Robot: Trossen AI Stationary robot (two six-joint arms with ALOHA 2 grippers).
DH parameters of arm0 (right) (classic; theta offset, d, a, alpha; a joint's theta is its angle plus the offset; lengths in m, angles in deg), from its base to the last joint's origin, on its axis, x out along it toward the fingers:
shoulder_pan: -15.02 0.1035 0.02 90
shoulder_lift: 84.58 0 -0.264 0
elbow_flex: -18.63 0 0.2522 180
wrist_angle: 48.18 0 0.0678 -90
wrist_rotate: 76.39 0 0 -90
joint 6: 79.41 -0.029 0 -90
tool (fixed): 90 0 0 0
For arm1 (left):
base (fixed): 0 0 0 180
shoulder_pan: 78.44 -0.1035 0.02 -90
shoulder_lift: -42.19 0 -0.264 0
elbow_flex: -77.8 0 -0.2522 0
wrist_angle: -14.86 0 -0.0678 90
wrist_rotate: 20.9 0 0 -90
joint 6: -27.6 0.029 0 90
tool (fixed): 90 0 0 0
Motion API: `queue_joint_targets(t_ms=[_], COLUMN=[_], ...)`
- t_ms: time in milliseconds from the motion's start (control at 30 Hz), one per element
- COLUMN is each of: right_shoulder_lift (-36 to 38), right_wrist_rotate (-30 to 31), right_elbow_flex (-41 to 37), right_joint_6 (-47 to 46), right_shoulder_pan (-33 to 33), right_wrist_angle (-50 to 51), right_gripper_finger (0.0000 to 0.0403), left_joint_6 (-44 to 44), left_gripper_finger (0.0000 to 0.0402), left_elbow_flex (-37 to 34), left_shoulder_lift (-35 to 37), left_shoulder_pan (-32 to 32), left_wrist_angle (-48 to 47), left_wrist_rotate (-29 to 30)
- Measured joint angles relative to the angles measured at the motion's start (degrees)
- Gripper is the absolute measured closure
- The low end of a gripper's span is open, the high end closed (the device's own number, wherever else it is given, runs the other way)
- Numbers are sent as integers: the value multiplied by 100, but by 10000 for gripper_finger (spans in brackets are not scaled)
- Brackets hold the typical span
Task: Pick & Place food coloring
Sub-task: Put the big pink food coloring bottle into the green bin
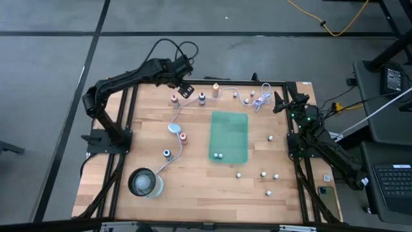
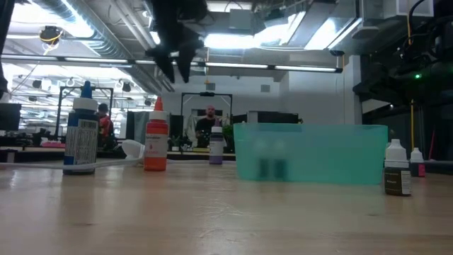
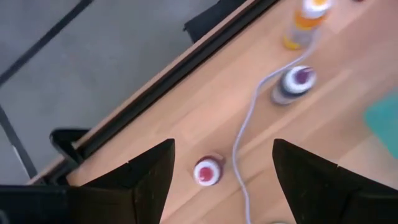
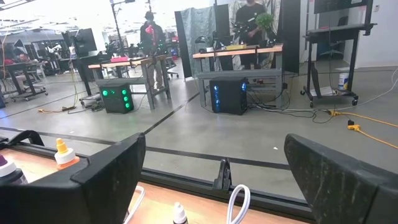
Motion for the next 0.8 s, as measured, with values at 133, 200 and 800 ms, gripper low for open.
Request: queue_joint_targets(t_ms=[133, 200, 800], right_shoulder_lift=[1, 2, 0], right_wrist_rotate=[0, 0, 0], right_elbow_flex=[1, 0, 0], right_joint_6=[1, 0, 2], right_shoulder_pan=[-2, -2, -2], right_wrist_angle=[0, 0, 0], right_gripper_finger=[19, 19, 19], left_joint_6=[-1, -60, -790], left_gripper_finger=[139, 140, 143], left_elbow_flex=[-475, -640, -2038], left_shoulder_lift=[214, 228, 182], left_shoulder_pan=[-109, -158, -424], left_wrist_angle=[481, 681, 1373], left_wrist_rotate=[-27, -100, -382])
